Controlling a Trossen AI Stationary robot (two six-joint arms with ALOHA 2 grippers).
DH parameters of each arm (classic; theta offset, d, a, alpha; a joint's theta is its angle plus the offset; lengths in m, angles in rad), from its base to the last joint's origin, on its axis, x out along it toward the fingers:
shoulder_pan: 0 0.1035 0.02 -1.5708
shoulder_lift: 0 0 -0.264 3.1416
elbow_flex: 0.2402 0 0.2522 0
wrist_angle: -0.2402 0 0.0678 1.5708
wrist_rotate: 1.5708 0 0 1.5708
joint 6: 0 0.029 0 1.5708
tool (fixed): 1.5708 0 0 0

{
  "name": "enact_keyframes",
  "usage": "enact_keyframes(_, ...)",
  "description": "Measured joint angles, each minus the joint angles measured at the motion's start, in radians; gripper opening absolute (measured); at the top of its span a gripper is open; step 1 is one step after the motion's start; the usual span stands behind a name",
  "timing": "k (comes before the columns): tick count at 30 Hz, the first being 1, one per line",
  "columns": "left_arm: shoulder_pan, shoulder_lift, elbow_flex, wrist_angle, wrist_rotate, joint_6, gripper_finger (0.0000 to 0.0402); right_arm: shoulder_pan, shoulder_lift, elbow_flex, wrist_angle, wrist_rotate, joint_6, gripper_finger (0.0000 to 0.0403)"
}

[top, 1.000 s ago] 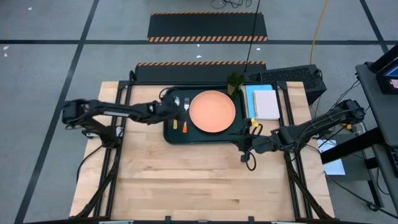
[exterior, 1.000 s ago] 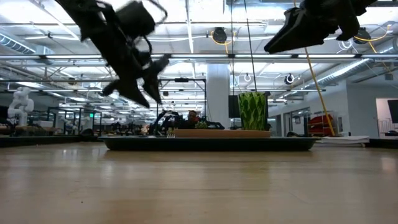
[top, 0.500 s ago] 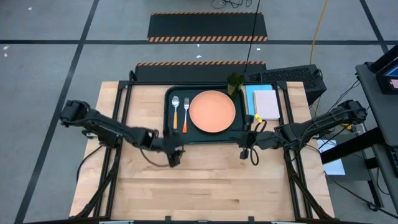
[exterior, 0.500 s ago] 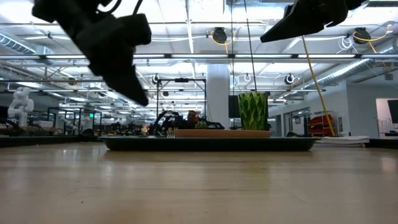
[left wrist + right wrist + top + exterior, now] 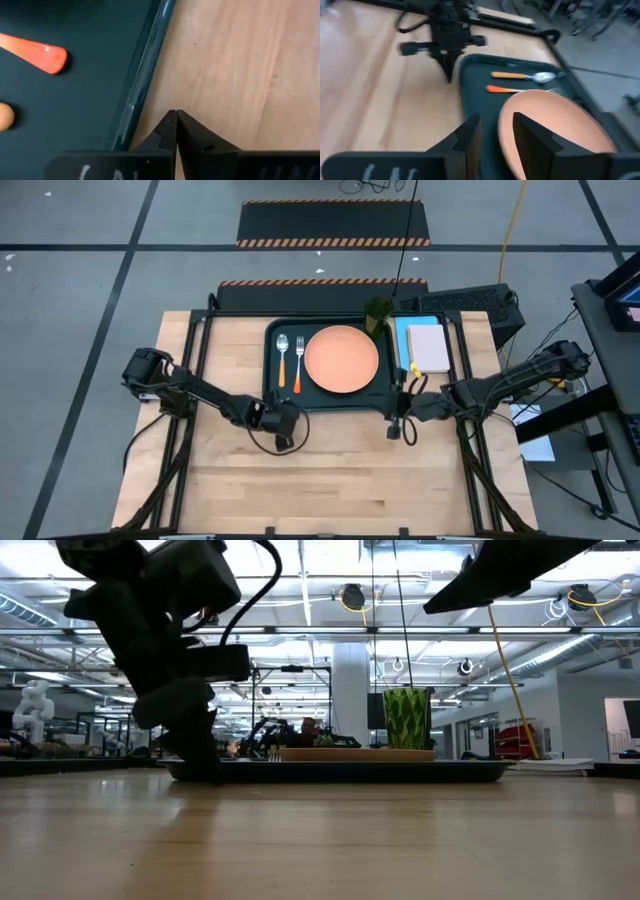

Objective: Pick and place plate/cup/fork/spoon on tray
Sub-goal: Adjust the black serving tray, then return to Home Position

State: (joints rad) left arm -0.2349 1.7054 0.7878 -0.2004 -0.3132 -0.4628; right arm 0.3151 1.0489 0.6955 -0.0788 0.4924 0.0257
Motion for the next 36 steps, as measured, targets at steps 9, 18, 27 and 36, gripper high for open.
enact_keyframes(9,0.030,0.004,0.002,-0.013,-0.017,-0.007,0.0009,0.042,0.000,-0.013,0.000,0.002,0.112,0.0085)
enact_keyframes(18,0.032,0.000,0.000,-0.052,-0.077,-0.036,0.0019,0.079,0.000,-0.013,0.000,0.004,0.131,0.0084)
enact_keyframes(27,0.001,-0.132,-0.002,-0.042,-0.007,-0.006,0.0005,0.108,-0.021,-0.013,0.002,0.009,0.130,0.0065)
enact_keyframes(36,-0.020,-0.405,-0.001,-0.038,-0.055,0.294,0.0010,0.132,-0.107,-0.042,0.003,0.004,0.069,0.0005)
